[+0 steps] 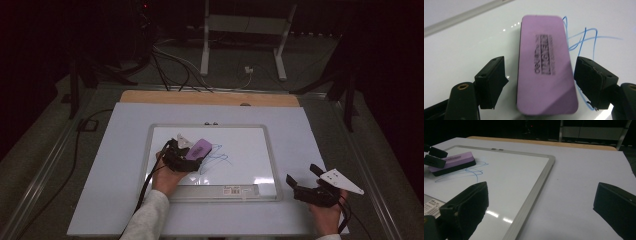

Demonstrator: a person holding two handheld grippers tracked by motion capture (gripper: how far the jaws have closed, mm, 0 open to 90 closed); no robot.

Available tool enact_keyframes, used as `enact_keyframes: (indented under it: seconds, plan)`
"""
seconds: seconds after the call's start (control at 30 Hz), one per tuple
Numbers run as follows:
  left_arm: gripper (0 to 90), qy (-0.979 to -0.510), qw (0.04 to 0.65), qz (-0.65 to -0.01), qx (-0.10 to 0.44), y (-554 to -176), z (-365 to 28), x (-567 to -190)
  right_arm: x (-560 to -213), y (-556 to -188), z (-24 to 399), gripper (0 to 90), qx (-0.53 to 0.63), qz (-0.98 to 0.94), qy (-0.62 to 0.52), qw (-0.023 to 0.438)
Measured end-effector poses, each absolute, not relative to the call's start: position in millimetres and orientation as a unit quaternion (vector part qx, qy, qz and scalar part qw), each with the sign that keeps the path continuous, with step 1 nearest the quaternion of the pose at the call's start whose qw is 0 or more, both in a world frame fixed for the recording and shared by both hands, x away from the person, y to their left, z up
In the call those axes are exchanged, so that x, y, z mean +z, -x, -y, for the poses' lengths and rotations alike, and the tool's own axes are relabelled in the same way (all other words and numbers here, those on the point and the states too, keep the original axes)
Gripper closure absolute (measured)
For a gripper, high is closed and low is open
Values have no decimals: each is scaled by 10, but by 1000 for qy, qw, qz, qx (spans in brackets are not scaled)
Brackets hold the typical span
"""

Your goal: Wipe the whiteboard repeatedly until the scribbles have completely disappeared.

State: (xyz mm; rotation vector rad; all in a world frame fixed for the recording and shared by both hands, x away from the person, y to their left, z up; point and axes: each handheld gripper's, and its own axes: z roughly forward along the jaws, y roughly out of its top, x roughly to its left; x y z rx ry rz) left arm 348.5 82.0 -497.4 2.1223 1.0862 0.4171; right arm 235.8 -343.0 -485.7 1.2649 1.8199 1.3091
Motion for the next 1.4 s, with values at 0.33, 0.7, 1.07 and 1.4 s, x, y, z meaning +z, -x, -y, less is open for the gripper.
enact_keyframes:
  seconds: [0.33,0.7,1.07,1.4]
  plan:
    - [392,-831,325,-420,166,-3574,-684,-4983,-4860,-2362,3431,0,488,-680,-471,279]
    - [417,-827,316,-431,173,-3612,-721,-4993,-4865,-2366,3425,0,487,-681,-471,278]
    - [417,-793,299,-494,194,-3782,-1002,-4993,-4876,-2378,3421,0,487,-682,-472,275]
    - [418,-818,299,-458,178,-3670,-806,-4975,-4888,-2393,3397,0,485,-684,-471,274]
